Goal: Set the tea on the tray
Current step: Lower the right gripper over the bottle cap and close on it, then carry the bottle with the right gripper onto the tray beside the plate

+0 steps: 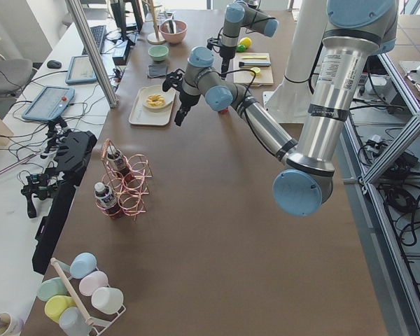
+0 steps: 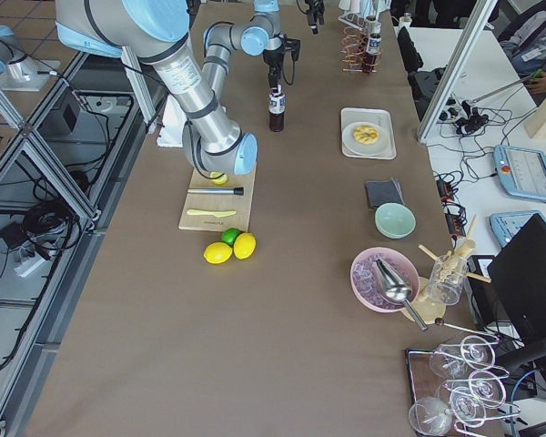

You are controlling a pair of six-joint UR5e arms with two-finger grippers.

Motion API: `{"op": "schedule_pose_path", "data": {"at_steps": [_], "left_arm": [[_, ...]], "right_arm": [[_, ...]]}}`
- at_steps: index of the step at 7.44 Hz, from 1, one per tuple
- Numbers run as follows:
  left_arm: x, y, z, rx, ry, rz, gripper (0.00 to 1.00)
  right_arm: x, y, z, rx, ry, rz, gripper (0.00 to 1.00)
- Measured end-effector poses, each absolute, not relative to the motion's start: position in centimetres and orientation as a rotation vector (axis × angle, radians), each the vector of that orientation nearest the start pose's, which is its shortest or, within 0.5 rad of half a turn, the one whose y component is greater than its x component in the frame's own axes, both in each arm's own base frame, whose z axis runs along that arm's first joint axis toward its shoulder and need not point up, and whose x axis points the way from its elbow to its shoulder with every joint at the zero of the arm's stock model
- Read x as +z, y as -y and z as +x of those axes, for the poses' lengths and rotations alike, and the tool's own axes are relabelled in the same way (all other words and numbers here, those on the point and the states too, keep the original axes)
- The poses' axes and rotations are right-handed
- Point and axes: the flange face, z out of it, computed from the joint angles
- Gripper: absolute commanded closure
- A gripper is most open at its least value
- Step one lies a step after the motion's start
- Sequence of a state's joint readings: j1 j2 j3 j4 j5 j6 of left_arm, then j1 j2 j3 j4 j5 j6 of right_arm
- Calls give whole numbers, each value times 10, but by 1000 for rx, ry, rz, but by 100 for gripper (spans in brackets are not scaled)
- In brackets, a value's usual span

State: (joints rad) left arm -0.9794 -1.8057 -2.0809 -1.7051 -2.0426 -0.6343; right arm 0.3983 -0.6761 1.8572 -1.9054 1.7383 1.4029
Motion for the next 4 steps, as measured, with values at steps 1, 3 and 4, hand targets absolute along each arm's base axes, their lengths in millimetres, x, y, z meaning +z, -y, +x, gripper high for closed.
{"op": "schedule_pose_path", "data": {"at_steps": [1,3,4], "left_arm": [[290,480,216,167,-857,452,3],[291,481,216,167,-856,451,3],[291,481,216,166,-856,451,3]], "right_arm": [[60,349,-533,141,851,85,100],[63,349,-535,125,846,89,100],[62,352,-533,119,847,93,100]]}}
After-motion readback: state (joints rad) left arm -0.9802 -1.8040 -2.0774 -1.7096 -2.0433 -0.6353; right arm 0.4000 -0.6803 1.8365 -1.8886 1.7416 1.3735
